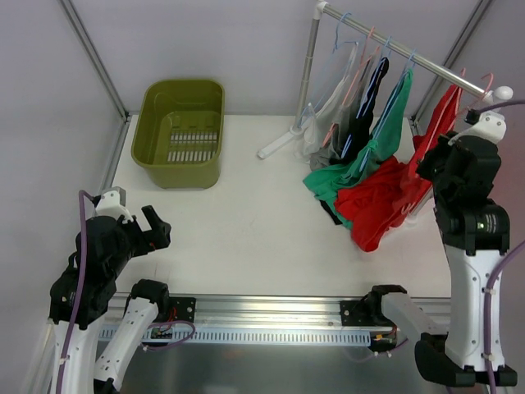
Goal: Remove the tank top from the hanger
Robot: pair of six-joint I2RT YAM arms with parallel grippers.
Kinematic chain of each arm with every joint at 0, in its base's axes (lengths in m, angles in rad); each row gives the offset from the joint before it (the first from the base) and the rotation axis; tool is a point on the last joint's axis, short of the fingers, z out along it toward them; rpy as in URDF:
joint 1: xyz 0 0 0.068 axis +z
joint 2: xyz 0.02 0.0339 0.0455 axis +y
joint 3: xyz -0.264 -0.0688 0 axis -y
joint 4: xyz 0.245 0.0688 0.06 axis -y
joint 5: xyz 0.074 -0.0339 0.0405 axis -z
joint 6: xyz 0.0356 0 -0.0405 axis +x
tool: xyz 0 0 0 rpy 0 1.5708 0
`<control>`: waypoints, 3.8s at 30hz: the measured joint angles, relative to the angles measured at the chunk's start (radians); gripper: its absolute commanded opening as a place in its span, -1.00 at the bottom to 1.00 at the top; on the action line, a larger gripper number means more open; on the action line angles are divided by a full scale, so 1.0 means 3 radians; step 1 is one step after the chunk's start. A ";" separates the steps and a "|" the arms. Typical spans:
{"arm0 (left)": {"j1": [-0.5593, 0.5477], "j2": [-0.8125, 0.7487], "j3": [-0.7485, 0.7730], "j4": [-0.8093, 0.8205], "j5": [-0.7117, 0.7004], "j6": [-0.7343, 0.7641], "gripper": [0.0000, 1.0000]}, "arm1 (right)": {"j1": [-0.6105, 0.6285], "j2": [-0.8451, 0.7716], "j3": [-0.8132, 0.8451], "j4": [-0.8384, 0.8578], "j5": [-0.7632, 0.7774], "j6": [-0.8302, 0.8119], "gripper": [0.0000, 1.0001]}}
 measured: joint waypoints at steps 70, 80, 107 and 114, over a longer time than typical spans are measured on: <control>-0.1994 0.2705 0.1891 0.2482 0.0621 0.0788 0.89 | 0.1054 -0.0153 0.0640 -0.0050 -0.3752 0.0373 -0.99; -0.2033 0.2795 0.1881 0.2616 0.0402 0.0942 -1.00 | 0.1055 -0.0179 0.0549 0.0004 -0.3896 0.0357 -0.99; -0.1981 0.2441 0.0692 0.2585 -0.1050 0.0092 -1.00 | 0.1068 -0.1476 0.0268 -0.1127 -0.2276 -0.0504 -0.99; -0.1982 0.2158 -0.0006 0.2532 -0.0239 -0.0095 -0.77 | 0.1068 -0.1157 0.0277 -0.1170 -0.0614 -0.0163 -0.99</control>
